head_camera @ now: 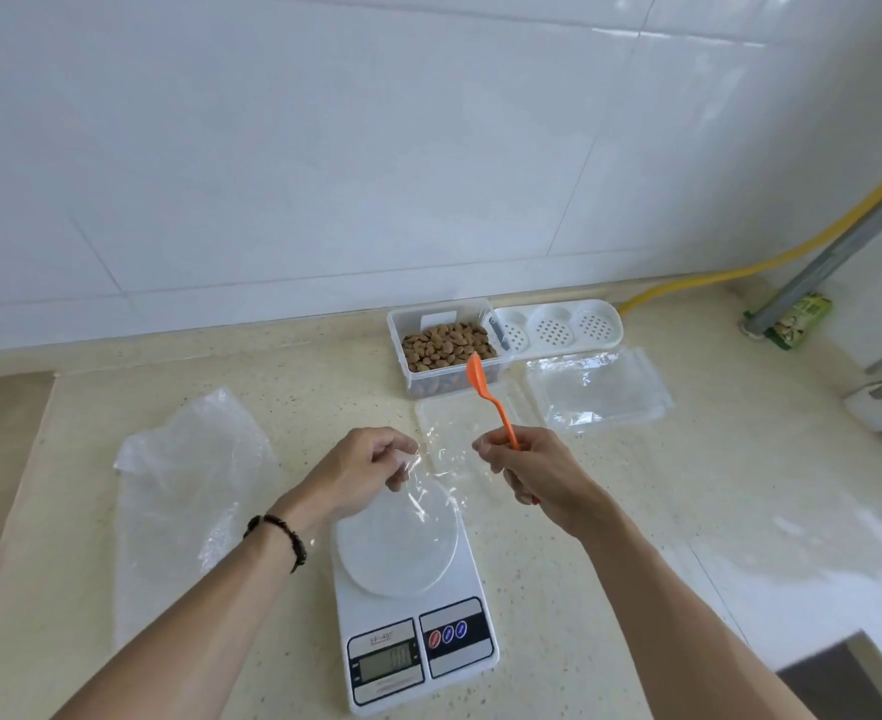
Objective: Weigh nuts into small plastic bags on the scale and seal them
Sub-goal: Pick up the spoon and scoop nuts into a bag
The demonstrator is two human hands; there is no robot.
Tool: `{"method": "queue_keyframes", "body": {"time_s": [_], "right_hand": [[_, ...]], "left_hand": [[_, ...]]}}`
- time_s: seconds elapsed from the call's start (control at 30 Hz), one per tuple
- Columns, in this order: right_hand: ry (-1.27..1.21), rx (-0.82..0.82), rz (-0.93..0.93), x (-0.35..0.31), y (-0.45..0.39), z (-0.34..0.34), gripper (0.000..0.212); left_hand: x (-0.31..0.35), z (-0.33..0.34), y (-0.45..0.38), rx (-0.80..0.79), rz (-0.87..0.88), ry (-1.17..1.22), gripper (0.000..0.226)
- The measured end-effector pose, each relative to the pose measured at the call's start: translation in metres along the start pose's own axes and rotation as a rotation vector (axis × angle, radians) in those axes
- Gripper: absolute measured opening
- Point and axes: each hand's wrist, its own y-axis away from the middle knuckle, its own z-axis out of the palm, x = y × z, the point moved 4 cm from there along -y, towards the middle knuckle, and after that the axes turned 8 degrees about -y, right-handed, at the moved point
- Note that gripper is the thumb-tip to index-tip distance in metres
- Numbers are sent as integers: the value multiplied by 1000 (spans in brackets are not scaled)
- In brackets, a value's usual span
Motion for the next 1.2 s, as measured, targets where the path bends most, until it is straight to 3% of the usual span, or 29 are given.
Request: {"method": "queue_keyframes", "body": {"time_s": [0.37,0.47,0.67,0.87,0.97,1.03,1.13,1.2], "right_hand": [[126,-206,34,-30,11,9,7],[152,-151,6,-32,10,10,12],[162,-54,0,-34,9,3,8],[178,-4,-27,-34,3,12,10],[127,62,-29,-33,0,17,10],[95,110,-32,-32,-2,20,9],[58,88,-30,-32,-3,32,8],[29,37,-30,-33,-3,41,8]], "left_hand": [[15,-22,8,-19,58,74,14],[9,-26,8,-17,37,31,8],[-7,-41,8,10,8,-39,18],[-15,-47,9,94,48,-251,24],[-10,-46,7,112,57,-500,24],[-3,-39,7,99,79,-629,47],[15,-18,8,23,170,-775,117],[25,-6,5,63,244,-820,134]]}}
